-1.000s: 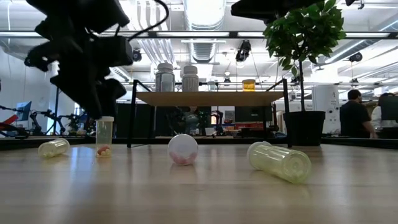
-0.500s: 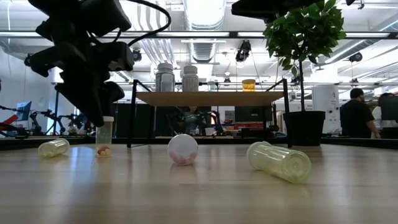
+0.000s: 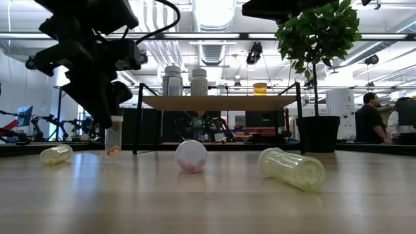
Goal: Pick and place medicine bottles onto shelf by color
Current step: Put the yellow pill bottle on the shelf
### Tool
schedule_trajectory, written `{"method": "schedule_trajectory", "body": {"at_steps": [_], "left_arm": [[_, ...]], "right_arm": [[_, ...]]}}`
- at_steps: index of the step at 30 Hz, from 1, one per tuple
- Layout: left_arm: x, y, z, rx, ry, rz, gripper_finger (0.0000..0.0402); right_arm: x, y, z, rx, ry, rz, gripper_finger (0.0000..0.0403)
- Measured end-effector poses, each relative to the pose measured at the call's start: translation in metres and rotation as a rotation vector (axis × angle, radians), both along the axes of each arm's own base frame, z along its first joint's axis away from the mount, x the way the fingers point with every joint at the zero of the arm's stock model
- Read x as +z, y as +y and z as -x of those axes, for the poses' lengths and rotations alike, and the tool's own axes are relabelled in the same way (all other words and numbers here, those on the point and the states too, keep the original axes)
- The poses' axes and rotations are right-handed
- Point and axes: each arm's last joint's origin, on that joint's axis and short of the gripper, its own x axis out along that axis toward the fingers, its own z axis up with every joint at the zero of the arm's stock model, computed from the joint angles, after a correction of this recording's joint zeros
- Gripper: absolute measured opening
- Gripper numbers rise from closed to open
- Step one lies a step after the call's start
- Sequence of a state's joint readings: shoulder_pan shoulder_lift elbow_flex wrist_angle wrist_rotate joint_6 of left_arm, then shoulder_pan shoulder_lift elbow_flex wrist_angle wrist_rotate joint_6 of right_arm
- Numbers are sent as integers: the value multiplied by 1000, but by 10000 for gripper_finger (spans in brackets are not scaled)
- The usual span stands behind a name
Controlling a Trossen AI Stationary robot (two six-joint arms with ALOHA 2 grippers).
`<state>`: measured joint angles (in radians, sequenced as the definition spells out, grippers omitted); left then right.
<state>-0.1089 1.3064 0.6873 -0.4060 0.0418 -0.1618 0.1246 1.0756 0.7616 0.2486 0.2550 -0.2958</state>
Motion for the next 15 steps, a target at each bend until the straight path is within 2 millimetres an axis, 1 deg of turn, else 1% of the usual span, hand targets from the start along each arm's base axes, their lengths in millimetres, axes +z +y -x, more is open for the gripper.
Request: {"method": "schedule_trajectory", "body": {"at_steps": [4, 7, 10, 15], "left_arm": [[1, 1, 0, -6, -1, -5, 123], [7, 2, -4, -1, -23, -12, 123], [21, 3, -10, -9, -35, -25, 123], [57, 12, -19, -26, -46, -78, 123]], "right_arm": [[0, 0, 0, 0, 5, 1, 128], [0, 0, 0, 0, 5, 1, 128], [-1, 0, 0, 0, 5, 1, 128], [-1, 0, 0, -9, 3, -10, 128]]}}
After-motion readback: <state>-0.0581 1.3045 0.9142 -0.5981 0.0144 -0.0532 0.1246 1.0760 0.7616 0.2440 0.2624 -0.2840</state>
